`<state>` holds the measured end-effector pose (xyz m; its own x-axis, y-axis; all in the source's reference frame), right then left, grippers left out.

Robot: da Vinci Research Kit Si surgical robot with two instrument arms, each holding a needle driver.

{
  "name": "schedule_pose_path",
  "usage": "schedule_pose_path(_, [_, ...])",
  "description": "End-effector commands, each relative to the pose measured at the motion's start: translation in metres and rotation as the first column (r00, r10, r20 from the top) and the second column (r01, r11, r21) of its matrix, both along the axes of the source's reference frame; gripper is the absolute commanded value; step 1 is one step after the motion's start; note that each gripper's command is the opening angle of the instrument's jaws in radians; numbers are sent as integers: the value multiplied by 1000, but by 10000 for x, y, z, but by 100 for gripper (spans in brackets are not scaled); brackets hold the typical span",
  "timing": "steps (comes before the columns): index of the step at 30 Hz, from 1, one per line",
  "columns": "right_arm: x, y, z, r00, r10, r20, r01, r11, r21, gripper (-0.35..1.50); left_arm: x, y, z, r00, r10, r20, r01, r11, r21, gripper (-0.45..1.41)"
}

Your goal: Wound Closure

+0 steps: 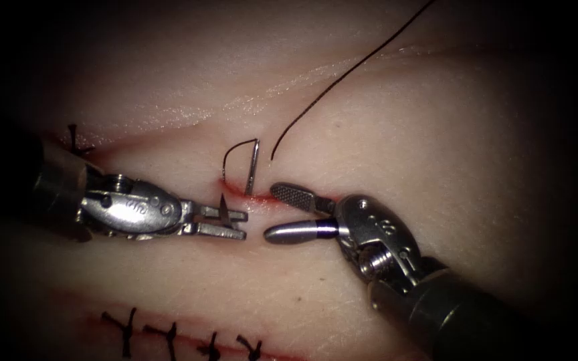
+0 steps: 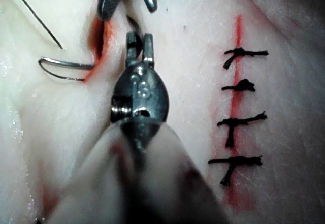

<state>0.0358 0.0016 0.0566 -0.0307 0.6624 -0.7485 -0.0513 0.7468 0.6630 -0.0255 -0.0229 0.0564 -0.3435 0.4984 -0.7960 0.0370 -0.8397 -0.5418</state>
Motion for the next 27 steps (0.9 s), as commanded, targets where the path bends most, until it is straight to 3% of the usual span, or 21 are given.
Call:
schedule_pose_path(1, [16, -7, 6, 1000, -16, 7, 16, 1000, -25, 108, 1, -8, 3, 1000, -1, 3, 1, 1000, 21, -45])
schedule_pose_path(9, [28, -18, 15, 999, -37, 26, 39, 995, -87, 111, 21, -6, -35, 999, -48, 11, 45, 982, 182, -45])
schedule_pose_path(19, [43, -19, 23, 998, -44, 38, 48, 993, -105, 111, 31, -12, -63, 998, -61, 16, 56, 973, 222, -45])
schedule_pose_path(27, [64, -20, 39, 993, -74, 95, 87, 986, -140, 105, 28, -24, -78, 998, -58, 35, 48, 967, 249, -45])
